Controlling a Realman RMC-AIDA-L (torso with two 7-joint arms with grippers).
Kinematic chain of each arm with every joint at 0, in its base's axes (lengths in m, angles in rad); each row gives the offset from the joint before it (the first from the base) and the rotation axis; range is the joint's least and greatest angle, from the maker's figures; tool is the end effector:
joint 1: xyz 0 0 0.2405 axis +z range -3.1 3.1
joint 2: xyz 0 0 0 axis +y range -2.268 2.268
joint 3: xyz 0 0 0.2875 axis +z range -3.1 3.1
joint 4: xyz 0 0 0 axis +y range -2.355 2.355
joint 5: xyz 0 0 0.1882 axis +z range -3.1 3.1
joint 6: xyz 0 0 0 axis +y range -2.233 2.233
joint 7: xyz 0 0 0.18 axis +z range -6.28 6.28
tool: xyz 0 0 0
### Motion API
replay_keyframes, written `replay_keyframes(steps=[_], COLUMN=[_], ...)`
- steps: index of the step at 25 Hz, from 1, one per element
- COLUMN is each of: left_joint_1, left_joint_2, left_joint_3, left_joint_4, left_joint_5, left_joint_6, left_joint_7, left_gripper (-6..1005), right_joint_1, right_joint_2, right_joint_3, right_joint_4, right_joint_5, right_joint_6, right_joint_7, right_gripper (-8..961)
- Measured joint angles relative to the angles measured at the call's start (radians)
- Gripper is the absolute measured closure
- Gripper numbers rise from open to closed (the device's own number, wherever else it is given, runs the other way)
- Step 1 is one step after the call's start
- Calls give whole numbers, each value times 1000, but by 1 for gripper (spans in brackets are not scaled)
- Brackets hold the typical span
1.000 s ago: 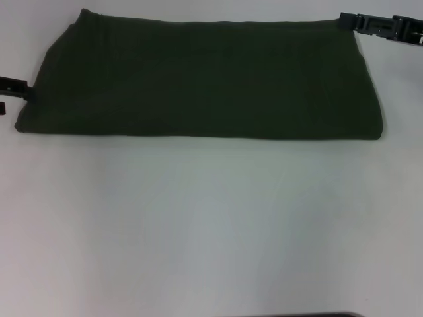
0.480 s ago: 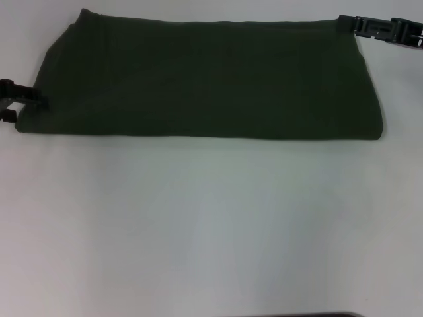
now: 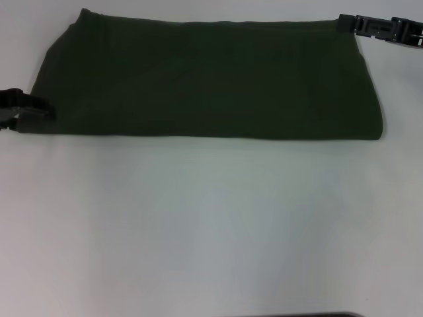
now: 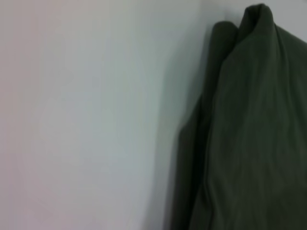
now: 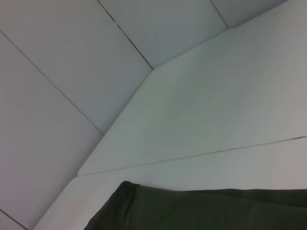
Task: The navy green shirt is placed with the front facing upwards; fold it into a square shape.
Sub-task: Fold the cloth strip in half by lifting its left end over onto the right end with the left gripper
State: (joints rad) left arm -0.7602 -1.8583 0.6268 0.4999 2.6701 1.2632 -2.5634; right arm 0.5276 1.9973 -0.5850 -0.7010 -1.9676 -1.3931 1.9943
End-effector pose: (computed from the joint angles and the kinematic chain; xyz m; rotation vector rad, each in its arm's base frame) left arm -0.3501 0.4056 0.0202 -1.9663 -1.8384 0.0381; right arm 0.2941 0.3863 0.0196 -2.2245 1.3605 0.8106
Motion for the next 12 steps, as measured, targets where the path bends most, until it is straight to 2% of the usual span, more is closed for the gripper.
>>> replay_keyframes(steps=[6, 12], left_joint_1=[-4, -8], left_joint_2=[-5, -24], left_joint_3=[-1, 45], left_joint_4=[2, 25], left_joint_5=[-5, 1], left_joint_6=[35, 21], left_joint_7=[7, -1], left_gripper=[184, 205], right_joint_1=[-1, -2], right_joint_2=[0, 1], right_joint_3=[0, 1], right_joint_4=[0, 4], right_joint_5=[2, 2], right_joint_6=[-1, -1], right_joint_7=[1, 1], right_gripper=[42, 42])
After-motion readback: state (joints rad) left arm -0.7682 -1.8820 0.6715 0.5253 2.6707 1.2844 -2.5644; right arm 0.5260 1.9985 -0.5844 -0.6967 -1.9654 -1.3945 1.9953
